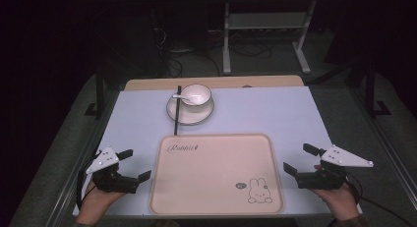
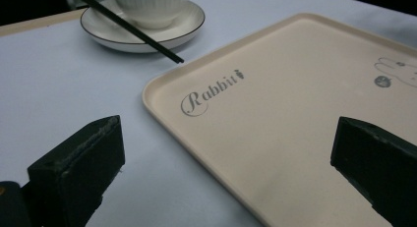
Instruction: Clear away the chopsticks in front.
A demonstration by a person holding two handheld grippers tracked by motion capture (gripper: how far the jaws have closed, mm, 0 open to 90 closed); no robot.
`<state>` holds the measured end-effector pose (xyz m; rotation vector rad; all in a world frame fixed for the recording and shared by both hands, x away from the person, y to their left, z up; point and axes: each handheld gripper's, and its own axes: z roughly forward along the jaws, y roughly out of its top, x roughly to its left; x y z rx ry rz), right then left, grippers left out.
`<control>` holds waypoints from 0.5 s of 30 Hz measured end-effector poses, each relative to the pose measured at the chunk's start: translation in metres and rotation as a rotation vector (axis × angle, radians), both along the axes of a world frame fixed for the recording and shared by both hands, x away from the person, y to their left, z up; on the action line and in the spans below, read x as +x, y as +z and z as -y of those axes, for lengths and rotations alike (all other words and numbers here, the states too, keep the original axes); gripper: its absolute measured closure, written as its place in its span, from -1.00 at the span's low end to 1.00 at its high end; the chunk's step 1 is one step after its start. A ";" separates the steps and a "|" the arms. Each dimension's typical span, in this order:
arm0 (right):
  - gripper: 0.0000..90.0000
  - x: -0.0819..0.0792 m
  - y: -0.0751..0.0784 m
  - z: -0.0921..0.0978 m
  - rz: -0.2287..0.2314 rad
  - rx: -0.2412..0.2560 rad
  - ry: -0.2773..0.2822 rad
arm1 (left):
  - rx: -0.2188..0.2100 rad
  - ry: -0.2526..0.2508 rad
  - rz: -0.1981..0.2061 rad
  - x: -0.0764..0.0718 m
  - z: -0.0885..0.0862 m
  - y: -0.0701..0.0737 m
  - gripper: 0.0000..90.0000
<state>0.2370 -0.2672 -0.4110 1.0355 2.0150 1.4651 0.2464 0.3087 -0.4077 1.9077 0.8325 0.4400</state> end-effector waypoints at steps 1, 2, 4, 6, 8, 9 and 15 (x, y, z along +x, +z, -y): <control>-0.94 0.000 0.000 0.000 -0.003 -0.006 -0.003 | 0.021 0.015 -0.009 0.003 0.001 0.001 -1.00; -0.94 0.000 -0.001 0.001 -0.009 -0.011 -0.006 | 0.028 0.022 -0.013 0.004 0.001 0.001 -1.00; -0.94 0.000 -0.001 0.001 -0.015 -0.015 -0.008 | 0.034 0.030 -0.014 0.006 0.001 0.003 -1.00; -0.94 0.001 -0.002 0.001 -0.033 -0.034 -0.009 | 0.040 0.057 -0.027 0.012 0.001 0.008 -1.00; -0.94 0.001 -0.002 0.000 -0.037 -0.038 -0.010 | 0.043 0.063 -0.031 0.014 0.002 0.009 -1.00; -0.94 0.002 -0.003 0.000 -0.042 -0.046 -0.008 | 0.050 0.071 -0.041 0.018 0.002 0.011 -1.00; -0.94 0.004 -0.005 -0.003 -0.048 -0.068 -0.007 | 0.104 0.092 -0.090 0.038 0.009 0.015 -1.00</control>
